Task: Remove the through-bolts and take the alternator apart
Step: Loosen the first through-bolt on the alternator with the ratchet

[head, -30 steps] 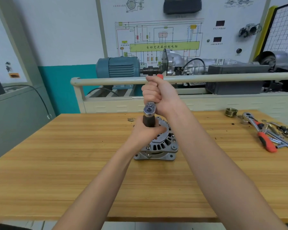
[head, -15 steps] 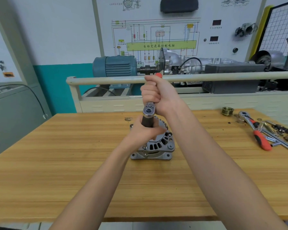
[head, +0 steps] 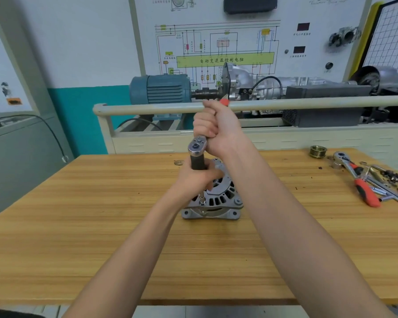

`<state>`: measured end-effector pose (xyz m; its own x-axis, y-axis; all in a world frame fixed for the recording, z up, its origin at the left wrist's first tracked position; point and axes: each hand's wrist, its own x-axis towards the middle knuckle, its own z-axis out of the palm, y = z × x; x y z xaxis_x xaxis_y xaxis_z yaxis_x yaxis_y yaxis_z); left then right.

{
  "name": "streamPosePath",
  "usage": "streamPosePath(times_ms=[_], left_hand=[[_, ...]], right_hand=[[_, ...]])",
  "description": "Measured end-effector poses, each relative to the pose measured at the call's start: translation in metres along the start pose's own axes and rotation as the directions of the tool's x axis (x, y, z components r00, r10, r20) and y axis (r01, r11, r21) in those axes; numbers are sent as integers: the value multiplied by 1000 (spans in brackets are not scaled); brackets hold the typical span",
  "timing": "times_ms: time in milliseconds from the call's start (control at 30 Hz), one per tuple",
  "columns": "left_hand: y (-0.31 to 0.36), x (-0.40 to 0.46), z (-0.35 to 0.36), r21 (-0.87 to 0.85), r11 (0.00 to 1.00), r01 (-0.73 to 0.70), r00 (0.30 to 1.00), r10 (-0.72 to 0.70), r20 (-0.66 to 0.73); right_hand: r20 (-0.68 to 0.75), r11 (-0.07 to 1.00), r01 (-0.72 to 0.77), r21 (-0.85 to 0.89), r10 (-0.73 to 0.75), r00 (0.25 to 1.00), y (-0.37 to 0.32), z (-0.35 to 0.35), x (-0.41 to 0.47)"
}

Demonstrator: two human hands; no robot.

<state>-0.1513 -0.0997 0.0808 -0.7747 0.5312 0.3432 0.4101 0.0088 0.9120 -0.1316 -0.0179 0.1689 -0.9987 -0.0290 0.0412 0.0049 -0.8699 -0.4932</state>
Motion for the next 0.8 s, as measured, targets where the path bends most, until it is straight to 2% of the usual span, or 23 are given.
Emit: streamPosePath(times_ms=[67,100,167,200,267,333,400,467,533,600,667,733,800], left_hand=[[4,-3,-7,40,999,-24,978,15,210],[6,-4,-9,46,999,-19,964,6,266],[6,-5,-9,33,999,-6,965,-3,262],[5,-5,-7,24,1000,1,978,-6,208],[2,-2,-2,1,999,34,999,-34,-9],[1,2,4,-54,995,87,966,-98,-239],[2,2,8,-77,994,80,941,-101,-324],[-1,-1,6,-27,999,39,965,-45,-258],[-1,-5,-2,24,1000,7,997,-5,-74],[3,-8,-10,42,999,2,990,-8,138],[4,-10,-11,33,999,6,976,-13,218],[3,-12,-6,22,1000,18,990,-21,142],[0,-9,-2,16,999,50,999,-50,-12]], right_hand=[[75,979,-178,-101,186,980,-3,0,3],[95,964,-224,-145,239,966,-3,0,5],[101,956,-249,-157,266,959,1,3,7],[79,971,-211,-115,221,972,3,4,8],[-13,1000,5,-16,-5,1000,9,5,9],[-98,969,246,33,-241,965,14,4,9],[-107,949,311,42,-306,946,16,4,7],[-51,982,186,5,-186,981,13,4,5],[43,998,-35,-49,37,998,7,5,5],[125,969,-217,-120,232,965,5,4,9],[172,933,-319,-165,346,922,8,4,9],[169,949,-288,-127,307,936,11,5,8],[76,994,-97,-42,100,992,12,6,6]])
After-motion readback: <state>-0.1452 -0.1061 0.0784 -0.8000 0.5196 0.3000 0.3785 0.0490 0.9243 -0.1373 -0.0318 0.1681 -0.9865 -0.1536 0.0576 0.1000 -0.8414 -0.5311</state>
